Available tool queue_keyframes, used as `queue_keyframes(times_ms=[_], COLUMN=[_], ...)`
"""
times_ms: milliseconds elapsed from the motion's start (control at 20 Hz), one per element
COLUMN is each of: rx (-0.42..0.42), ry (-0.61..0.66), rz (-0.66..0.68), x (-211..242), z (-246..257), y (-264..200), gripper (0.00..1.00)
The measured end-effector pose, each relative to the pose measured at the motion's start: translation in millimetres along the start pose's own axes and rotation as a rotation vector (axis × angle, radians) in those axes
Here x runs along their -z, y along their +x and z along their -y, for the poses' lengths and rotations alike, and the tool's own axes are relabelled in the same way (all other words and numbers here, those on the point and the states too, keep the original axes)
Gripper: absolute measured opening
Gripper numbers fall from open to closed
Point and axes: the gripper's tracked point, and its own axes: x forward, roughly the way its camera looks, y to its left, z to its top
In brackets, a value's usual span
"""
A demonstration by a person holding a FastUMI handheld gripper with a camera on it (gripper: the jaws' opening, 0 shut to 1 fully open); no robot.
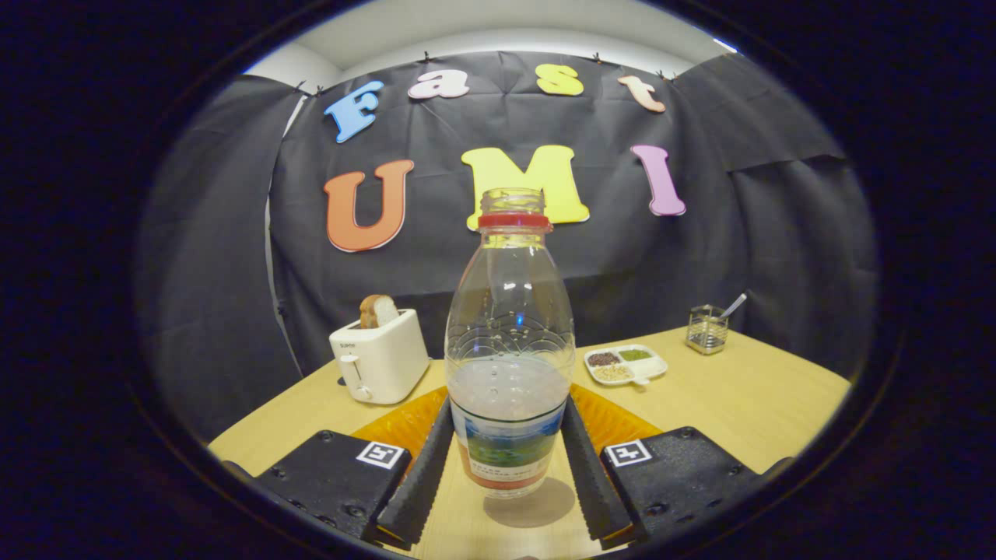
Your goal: Take the bottle from table, then pour the juice into the cup, finally place the bottle on the coaster
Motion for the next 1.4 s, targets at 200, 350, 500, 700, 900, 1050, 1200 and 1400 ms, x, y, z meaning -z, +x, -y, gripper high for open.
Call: queue_keyframes(times_ms=[200, 350, 500, 700, 900, 1050, 1200, 1400], rx=[0.036, 0.043, 0.063, 0.127, 0.095, 0.081, 0.064, 0.039], ry=[-0.061, -0.063, -0.087, -0.147, -0.094, -0.124, -0.146, -0.147], rz=[-0.046, -0.069, -0.075, -0.071, -0.012, -0.029, -0.018, 0.03], x=[28, 46, 56, 61, 54, 49, 34, 4], z=[7, 9, 13, 29, 23, 19, 15, 7], y=[11, 10, 8, 1, -6, -13, -28, -55], gripper=[0.8, 0.8, 0.8, 0.8, 0.83, 0.91, 0.91, 0.97])
